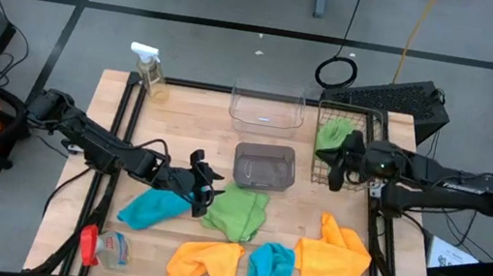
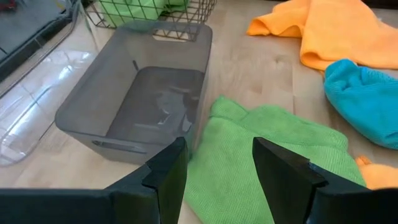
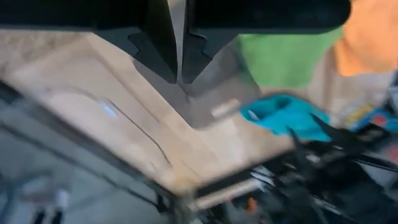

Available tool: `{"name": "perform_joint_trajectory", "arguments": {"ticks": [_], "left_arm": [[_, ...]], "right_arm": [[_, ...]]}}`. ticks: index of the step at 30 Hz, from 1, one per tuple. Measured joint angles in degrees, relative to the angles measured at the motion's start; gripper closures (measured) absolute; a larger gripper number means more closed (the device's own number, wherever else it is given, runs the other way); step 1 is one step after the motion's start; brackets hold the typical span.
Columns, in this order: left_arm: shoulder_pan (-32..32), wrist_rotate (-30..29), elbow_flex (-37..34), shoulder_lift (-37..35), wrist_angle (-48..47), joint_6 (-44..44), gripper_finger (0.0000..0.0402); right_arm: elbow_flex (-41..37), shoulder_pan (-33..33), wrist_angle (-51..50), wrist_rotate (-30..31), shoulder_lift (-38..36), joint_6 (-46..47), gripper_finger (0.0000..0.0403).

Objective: Sort microfiber towel by color & place in baskets
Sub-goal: Put the green microfiber towel into the wire basket

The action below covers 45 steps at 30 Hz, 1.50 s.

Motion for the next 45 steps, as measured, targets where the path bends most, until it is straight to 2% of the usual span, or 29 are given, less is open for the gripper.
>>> {"name": "perform_joint_trajectory", "arguments": {"ticks": [8, 13, 16, 21, 24, 33, 39, 45], "left_arm": [[-1.9, 6.3, 0.0, 0.0, -1.0, 0.1, 0.0212], [-3.0, 7.1, 0.0, 0.9, -2.0, -0.2, 0.0212], [-2.9, 9.7, 0.0, 2.2, -2.0, -0.6, 0.0212], [-2.4, 13.2, 0.0, 4.5, -4.2, -5.7, 0.0208], [-2.4, 13.7, 0.0, 5.5, -6.7, -6.2, 0.0185], [-2.5, 15.4, 0.0, 6.6, -8.1, -3.5, 0.0078], [-2.6, 16.6, 0.0, 11.7, -8.2, 1.4, 0.0068], [-2.6, 16.6, 0.0, 15.1, -7.7, 2.1, 0.0071]], "right_arm": [[0.0, 11.3, 8.2, 4.4, 2.6, -7.5, 0.0385], [0.0, 16.5, 8.3, 5.7, 7.1, -7.4, 0.0385], [0.0, 19.3, 9.0, 5.9, 10.4, -6.5, 0.0385], [0.0, 23.3, 10.6, 8.3, 15.7, -6.1, 0.0385], [0.0, 24.6, 11.4, 8.3, 18.3, -6.1, 0.0385], [0.0, 25.2, 13.3, 8.4, 23.3, -5.8, 0.0385], [0.0, 25.2, 15.6, 8.4, 24.7, -6.0, 0.0385], [0.0, 25.2, 15.6, 8.4, 24.7, -6.0, 0.0385]]}}
